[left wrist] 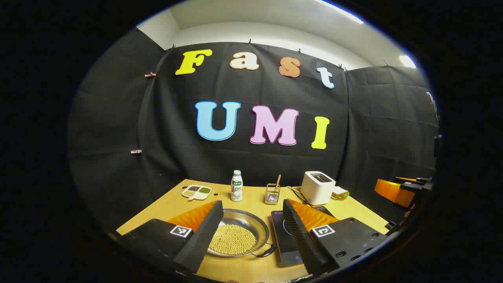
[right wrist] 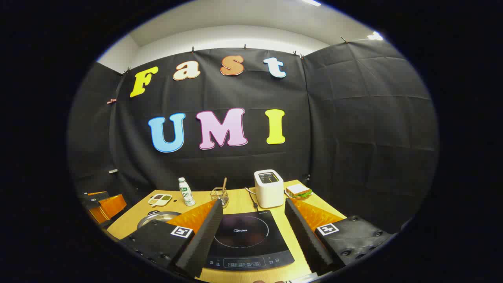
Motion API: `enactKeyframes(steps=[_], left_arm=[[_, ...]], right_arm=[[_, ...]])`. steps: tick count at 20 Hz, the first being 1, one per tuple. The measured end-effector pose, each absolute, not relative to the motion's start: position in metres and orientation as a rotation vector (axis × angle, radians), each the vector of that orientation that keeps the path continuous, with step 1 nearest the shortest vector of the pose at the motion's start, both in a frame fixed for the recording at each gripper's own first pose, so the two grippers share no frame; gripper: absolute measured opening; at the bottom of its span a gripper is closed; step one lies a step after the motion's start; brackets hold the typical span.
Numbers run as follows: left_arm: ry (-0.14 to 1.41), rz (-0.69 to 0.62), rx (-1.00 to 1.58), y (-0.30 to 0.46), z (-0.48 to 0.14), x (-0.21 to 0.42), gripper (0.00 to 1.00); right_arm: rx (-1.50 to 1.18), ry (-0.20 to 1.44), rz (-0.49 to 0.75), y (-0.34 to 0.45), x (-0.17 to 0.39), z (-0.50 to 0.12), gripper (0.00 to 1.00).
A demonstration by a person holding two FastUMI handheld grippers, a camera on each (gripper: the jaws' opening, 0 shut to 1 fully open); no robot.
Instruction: First push the handle of the pot to place it horizontally, then grasp the pot with both hands and set it on the induction cooktop.
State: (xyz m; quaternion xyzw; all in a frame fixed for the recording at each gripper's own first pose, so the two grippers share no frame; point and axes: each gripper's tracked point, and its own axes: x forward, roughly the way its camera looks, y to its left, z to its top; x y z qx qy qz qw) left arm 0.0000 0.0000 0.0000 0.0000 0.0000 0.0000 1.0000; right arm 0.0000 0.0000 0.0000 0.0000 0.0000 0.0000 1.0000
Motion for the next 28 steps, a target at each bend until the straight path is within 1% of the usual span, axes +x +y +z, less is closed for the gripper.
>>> enactKeyframes(steps=[5, 6, 7, 13, 22, 25, 28], left_arm=[[0.026, -0.015, -0.023, -0.004, -0.014, 0.000, 0.95], [0.035, -0.017, -0.017, -0.004, -0.017, 0.000, 0.95], [0.039, -0.020, -0.011, -0.004, -0.019, 0.000, 0.95], [0.034, -0.038, -0.005, -0.004, -0.021, 0.004, 0.95], [0.039, -0.006, -0.005, 0.020, -0.028, 0.011, 0.95], [0.060, -0.010, -0.021, 0.027, -0.038, 0.015, 0.95], [0.102, 0.018, -0.021, 0.039, -0.046, 0.019, 0.95]], right_arm=[[0.003, 0.015, -0.023, -0.001, -0.006, -0.006, 0.98], [-0.001, 0.019, -0.020, 0.000, -0.006, -0.009, 1.00], [-0.007, 0.025, -0.016, 0.002, -0.007, -0.011, 0.98], [-0.035, 0.019, 0.004, 0.014, -0.007, -0.011, 0.99], [-0.064, 0.016, 0.016, 0.027, 0.004, -0.005, 0.98], [-0.065, 0.031, 0.020, 0.030, 0.010, -0.003, 0.98], [-0.035, 0.014, 0.028, 0.034, 0.016, 0.008, 0.98]])
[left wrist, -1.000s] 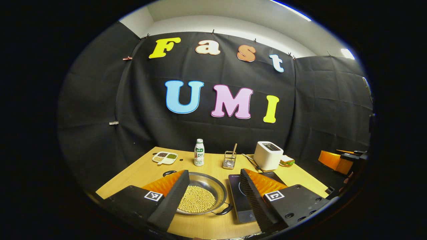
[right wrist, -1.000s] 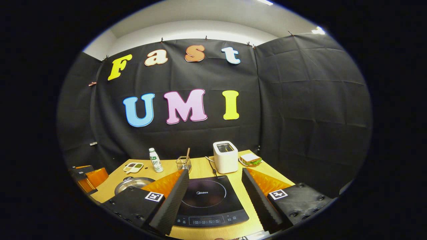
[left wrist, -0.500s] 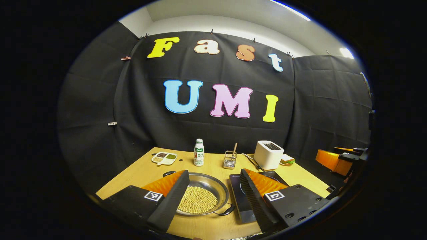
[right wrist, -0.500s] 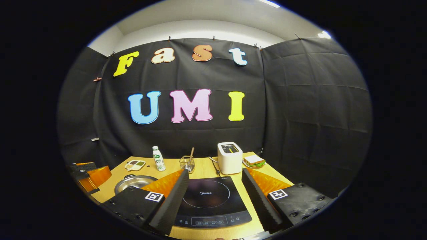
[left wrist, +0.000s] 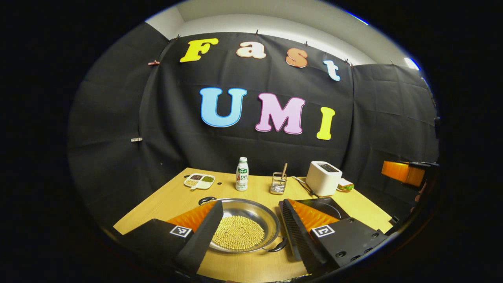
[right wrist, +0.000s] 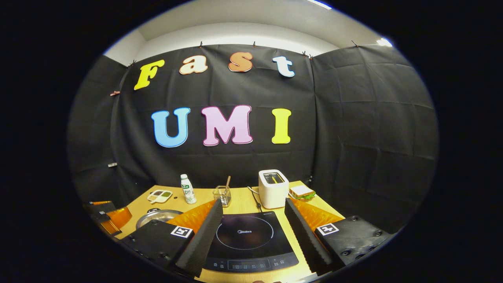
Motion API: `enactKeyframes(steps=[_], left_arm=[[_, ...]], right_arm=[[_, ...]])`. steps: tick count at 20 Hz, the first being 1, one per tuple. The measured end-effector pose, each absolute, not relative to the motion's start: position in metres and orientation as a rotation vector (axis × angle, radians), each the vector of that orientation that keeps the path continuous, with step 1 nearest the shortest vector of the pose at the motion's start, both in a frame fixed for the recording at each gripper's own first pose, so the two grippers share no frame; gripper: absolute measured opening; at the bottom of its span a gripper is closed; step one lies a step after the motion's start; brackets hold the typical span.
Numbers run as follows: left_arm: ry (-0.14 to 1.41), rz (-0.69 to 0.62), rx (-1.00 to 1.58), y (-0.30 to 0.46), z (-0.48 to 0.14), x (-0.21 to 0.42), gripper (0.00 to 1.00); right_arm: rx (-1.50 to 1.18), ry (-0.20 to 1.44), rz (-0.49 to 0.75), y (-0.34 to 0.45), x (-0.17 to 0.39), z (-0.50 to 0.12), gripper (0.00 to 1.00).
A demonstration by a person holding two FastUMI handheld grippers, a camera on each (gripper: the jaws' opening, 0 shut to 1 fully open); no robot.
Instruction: First push the handle of the pot to place it horizontally, then grasp the pot with both hands and set it on the induction cooktop.
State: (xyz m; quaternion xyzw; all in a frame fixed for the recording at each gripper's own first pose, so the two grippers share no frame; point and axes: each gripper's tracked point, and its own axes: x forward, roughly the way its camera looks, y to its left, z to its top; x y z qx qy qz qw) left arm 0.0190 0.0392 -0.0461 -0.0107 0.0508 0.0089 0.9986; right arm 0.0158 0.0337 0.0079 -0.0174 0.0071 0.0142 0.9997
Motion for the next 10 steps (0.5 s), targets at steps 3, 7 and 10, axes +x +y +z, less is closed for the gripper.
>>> enactKeyframes(steps=[3, 7, 10], left_arm=[[0.147, 0.002, -0.002, 0.041, -0.051, 0.026, 0.93], [0.229, -0.066, 0.010, 0.039, -0.067, 0.030, 0.55], [0.312, -0.091, -0.002, 0.041, -0.085, 0.029, 0.47]], right_arm=[[-0.037, 0.005, 0.010, 0.025, 0.023, 0.014, 0.98], [-0.031, 0.040, -0.004, 0.024, 0.039, 0.010, 0.98], [-0.015, -0.006, -0.009, 0.031, 0.047, 0.024, 0.99]])
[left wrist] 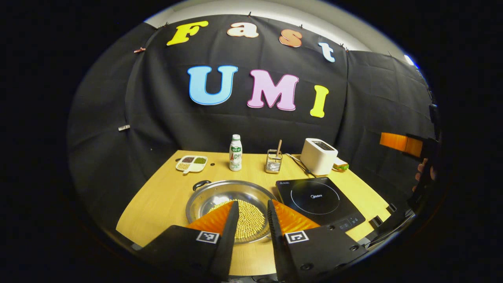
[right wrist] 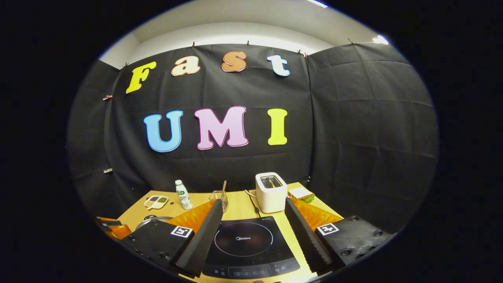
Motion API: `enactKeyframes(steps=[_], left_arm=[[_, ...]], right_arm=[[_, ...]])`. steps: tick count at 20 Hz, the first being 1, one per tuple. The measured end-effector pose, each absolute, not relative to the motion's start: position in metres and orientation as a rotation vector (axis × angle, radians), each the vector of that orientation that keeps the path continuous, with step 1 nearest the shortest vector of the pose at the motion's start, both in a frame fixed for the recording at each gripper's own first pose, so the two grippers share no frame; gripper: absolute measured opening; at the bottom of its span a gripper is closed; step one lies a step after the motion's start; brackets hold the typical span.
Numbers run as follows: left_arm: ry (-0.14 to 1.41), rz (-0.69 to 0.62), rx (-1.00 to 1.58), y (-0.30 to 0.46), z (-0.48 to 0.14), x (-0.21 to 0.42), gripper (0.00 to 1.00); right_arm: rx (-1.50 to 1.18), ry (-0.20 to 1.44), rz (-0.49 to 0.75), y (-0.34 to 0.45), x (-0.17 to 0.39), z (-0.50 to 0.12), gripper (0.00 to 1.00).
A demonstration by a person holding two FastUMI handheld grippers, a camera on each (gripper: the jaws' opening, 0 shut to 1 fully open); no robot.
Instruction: First push the handle of the pot to place it horizontally, then grasp the pot with both hands and set it on the induction cooktop.
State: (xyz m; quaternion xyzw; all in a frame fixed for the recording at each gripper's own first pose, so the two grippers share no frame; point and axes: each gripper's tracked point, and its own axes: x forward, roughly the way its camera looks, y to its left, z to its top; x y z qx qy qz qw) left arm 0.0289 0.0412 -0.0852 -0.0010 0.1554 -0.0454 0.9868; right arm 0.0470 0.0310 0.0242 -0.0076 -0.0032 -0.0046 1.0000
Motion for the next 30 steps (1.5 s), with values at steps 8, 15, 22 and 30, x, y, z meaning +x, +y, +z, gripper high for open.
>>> enactKeyframes(steps=[8, 15, 22, 30], left_arm=[[0.524, -0.143, 0.019, 0.033, -0.145, 0.035, 0.05], [0.774, -0.179, 0.080, 0.026, -0.227, 0.015, 0.05], [0.876, -0.208, 0.195, 0.011, -0.272, 0.017, 0.05], [0.895, -0.228, 0.165, -0.014, -0.286, 0.038, 0.05]], right_arm=[[-0.066, 0.030, 0.088, 0.053, 0.065, 0.006, 0.98], [-0.067, 0.015, 0.111, 0.045, 0.094, 0.014, 0.98], [-0.041, 0.075, 0.040, 0.001, 0.116, 0.003, 0.99], [-0.031, 0.089, 0.014, -0.027, 0.117, 0.002, 0.99]])
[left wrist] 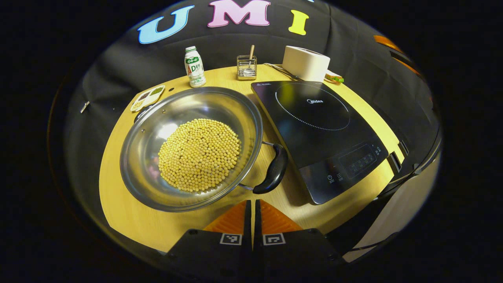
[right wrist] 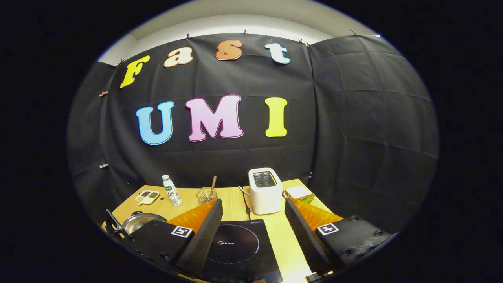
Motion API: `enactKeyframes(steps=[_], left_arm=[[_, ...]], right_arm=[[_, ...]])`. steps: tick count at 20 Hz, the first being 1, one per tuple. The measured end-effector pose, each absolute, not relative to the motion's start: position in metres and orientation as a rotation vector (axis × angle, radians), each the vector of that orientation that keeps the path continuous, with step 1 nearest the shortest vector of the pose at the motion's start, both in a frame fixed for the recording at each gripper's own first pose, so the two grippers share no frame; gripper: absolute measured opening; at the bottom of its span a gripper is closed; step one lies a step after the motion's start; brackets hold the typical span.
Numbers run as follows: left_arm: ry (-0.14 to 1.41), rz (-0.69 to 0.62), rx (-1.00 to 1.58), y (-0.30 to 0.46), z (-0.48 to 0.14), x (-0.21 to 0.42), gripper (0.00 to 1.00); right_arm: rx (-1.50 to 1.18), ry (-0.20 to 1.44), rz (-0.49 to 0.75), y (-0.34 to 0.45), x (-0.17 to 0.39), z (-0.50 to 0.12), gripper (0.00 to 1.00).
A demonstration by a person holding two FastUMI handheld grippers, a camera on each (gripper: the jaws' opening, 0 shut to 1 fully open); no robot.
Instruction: First push the handle of the pot to place it horizontally, then grasp the pot with both hands and set it on the induction cooktop.
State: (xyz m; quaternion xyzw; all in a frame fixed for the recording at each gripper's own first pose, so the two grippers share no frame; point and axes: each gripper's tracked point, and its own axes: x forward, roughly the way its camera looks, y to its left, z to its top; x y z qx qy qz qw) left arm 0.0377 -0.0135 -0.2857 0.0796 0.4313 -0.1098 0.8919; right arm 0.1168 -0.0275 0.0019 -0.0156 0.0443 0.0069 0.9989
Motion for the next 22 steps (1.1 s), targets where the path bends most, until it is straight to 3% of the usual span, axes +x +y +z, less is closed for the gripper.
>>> enactKeyframes(steps=[22], left_arm=[[0.881, -0.272, 0.198, -0.054, -0.283, 0.100, 0.05]], right_arm=[[-0.007, 0.125, -0.105, -0.090, 0.107, -0.008, 0.99]])
